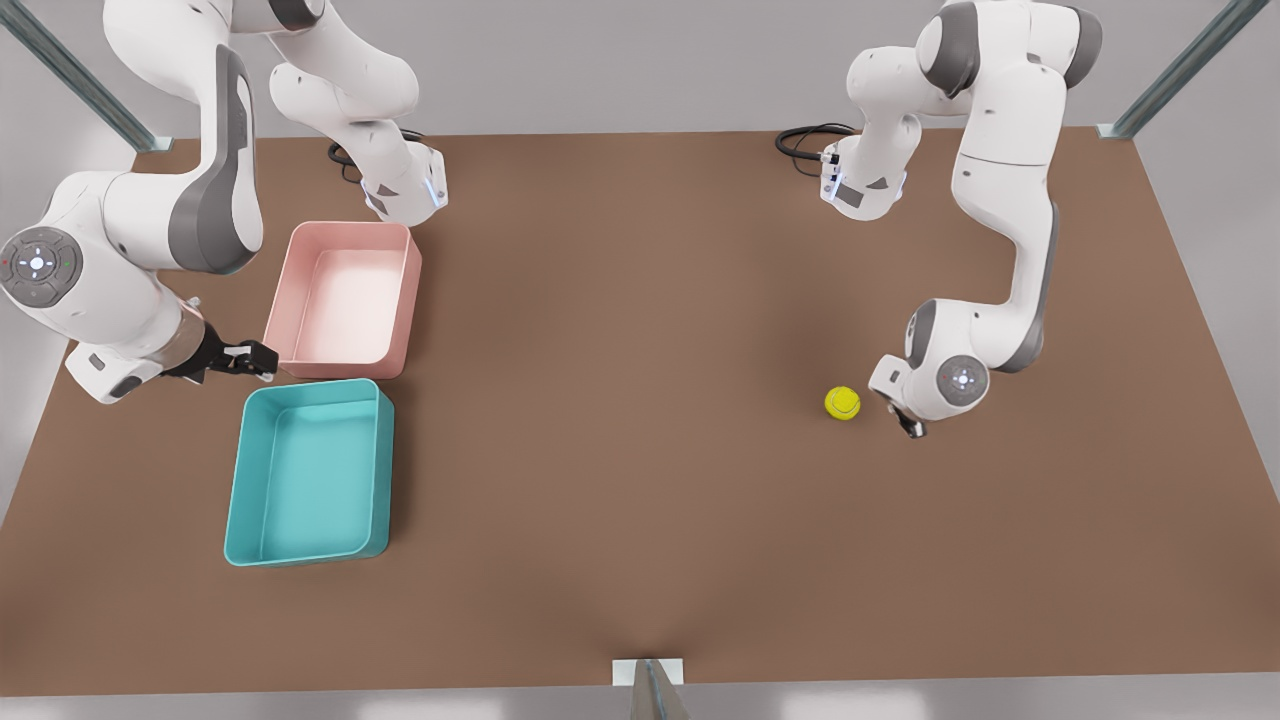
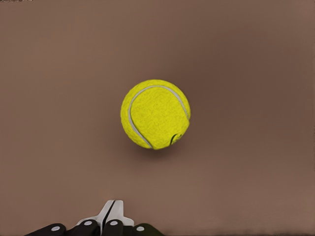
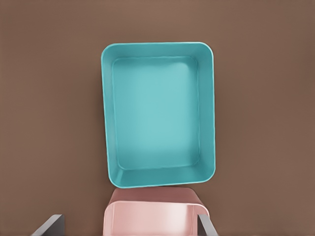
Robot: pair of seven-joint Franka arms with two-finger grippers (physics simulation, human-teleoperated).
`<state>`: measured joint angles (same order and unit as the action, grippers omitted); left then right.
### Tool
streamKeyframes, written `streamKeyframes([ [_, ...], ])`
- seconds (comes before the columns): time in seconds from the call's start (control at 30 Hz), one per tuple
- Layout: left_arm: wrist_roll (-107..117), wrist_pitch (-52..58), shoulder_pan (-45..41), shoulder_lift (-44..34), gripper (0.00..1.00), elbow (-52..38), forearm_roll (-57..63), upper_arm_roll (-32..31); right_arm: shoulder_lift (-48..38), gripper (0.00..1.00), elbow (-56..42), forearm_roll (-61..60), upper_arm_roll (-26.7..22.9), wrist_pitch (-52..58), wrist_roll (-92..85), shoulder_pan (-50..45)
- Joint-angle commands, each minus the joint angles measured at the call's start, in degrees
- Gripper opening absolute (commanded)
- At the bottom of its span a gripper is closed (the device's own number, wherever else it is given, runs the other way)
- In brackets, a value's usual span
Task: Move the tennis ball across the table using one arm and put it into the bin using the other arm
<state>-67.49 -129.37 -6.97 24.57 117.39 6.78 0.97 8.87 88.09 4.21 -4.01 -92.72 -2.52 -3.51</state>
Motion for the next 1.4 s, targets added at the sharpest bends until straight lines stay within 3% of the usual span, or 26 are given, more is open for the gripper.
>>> streamKeyframes([
  [0.0, -16.97, 0.43, -0.41, 0.13, 0.21, 0.12, 0.52, 0.00, 0.00, 1.00, -0.03, 0.10, -0.03, -0.27, -0.11, 0.00],
  [0.43, -11.00, -0.80, -2.87, 3.11, 0.21, 1.44, 0.43, 0.00, 0.71, 1.00, -0.03, 0.19, 0.06, -0.97, -0.29, 0.00],
  [0.57, -3.01, -1.06, -7.79, 3.03, 0.21, 1.18, 0.08, 0.00, 0.79, 1.00, -0.03, 0.19, 0.06, -1.23, -0.29, 0.00],
  [0.6, 2.87, -1.06, -10.95, 2.94, 0.21, 1.09, -4.65, -0.09, 0.79, 1.00, -0.03, 0.19, -0.03, -1.32, -0.29, 0.00],
  [0.67, 19.39, -1.24, -13.42, 2.59, 0.21, -0.49, -20.90, -6.32, 0.79, 1.00, -0.03, 0.19, 0.06, -1.23, -0.55, 0.00],
  [0.8, 21.88, 0.79, -8.67, 2.59, 0.21, -2.16, -37.28, -6.86, 0.97, 1.00, -0.03, 0.19, -0.03, -1.32, -0.64, 0.00],
  [0.87, 24.23, 2.53, -8.67, 1.37, 0.21, -2.69, -27.81, -4.49, 4.91, 1.00, -2.22, 0.01, 0.23, -2.63, 0.06, -0.53],
  [0.9, 41.87, 13.33, -9.20, -1.98, 0.21, -7.95, -13.58, 1.57, 6.42, 1.00, -2.31, 0.10, 0.32, -5.10, -0.03, -1.93],
  [0.93, 52.81, 35.20, -8.59, -2.25, 1.00, -21.04, 8.14, 3.08, 9.31, 1.00, -2.58, -0.51, 0.32, -5.89, 0.67, -5.71],
  [0.97, 64.10, 45.59, -8.50, -4.00, 1.00, -32.38, 5.11, 3.77, 13.61, 1.00, -6.34, -0.78, 0.32, -5.98, 5.93, -9.22],
  [1.0, 90.79, 50.09, -8.94, -7.95, 1.00, -37.76, -12.48, 11.15, 19.33, 1.00, -11.71, -0.78, 0.32, -5.45, 13.15, -13.79],
  [1.03, 80.32, 51.76, -10.34, -12.18, 1.00, -37.49, -5.55, 9.58, 21.01, 1.00, -12.24, -1.22, 0.32, -5.28, 14.21, -16.61],
  [1.07, 79.79, 54.57, -10.43, -10.42, 1.00, -41.36, -5.11, 9.05, 22.59, 1.00, -12.33, -5.52, 0.32, -5.45, 23.95, -18.28],
  [1.2, 79.80, 56.42, -7.71, -10.42, 1.00, -41.54, -5.81, 9.23, 28.04, 1.00, -12.69, -6.41, 0.41, -12.47, 38.56, -24.35],
  [1.37, 79.97, 56.68, -7.88, -10.24, 1.00, -41.19, -6.95, 8.44, 26.99, 1.00, -1.18, -6.23, 0.32, -25.67, 41.45, -27.77],
])
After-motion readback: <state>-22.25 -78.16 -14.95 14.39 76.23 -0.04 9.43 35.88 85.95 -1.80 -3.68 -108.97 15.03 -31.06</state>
